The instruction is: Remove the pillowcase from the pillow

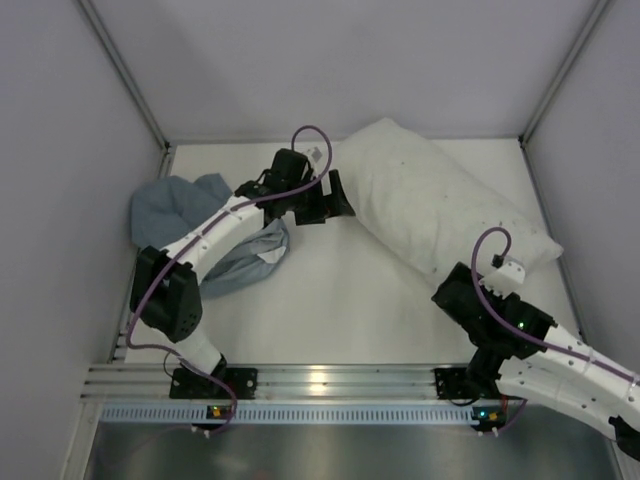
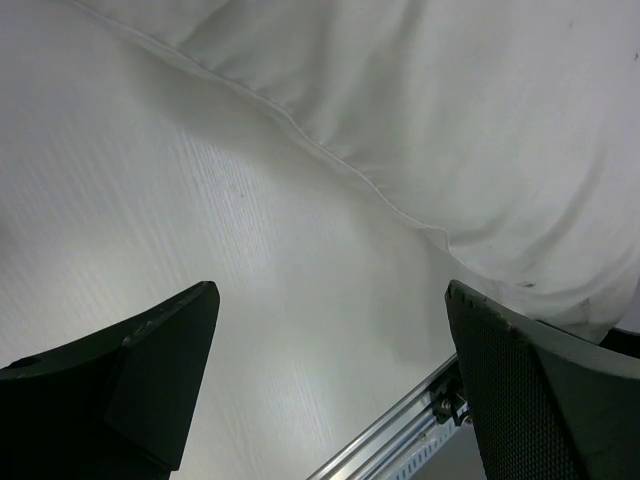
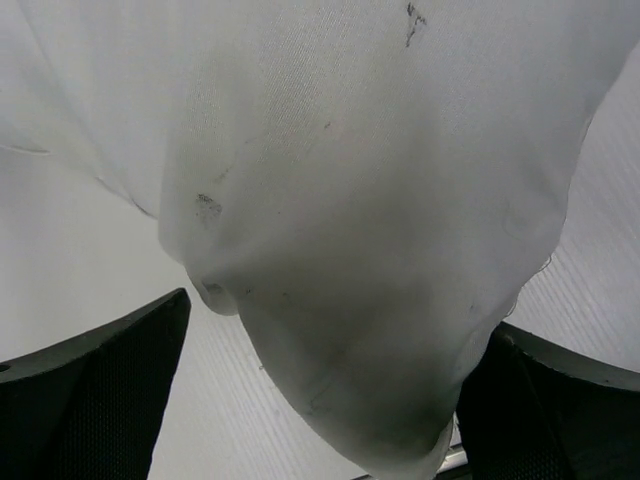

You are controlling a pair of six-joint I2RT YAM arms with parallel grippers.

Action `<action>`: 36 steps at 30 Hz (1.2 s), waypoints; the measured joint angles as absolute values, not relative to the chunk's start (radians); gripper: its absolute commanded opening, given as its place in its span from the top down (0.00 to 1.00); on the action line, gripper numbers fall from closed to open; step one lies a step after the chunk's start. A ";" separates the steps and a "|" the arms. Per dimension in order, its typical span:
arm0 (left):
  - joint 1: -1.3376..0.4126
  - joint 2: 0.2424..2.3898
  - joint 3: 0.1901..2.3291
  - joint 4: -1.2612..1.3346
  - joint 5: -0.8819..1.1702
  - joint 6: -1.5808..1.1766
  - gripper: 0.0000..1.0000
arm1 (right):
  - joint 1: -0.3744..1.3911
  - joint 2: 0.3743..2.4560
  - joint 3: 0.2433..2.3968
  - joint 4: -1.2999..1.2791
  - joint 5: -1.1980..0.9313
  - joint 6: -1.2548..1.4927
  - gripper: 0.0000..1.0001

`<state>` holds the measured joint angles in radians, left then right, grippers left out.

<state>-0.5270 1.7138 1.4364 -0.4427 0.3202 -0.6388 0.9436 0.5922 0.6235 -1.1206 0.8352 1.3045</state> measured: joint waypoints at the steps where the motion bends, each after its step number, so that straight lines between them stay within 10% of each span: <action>1: -0.527 1.686 1.407 -0.439 0.319 -0.639 0.02 | 0.944 0.590 0.624 -1.121 0.835 1.306 0.01; 21: -0.549 0.580 0.434 -0.201 0.501 -0.841 0.01 | 0.939 0.545 0.471 -0.873 0.583 1.167 0.00; 36: -0.551 0.031 0.047 0.298 0.737 -1.262 0.01 | 0.939 0.017 0.059 -0.356 0.448 1.110 0.01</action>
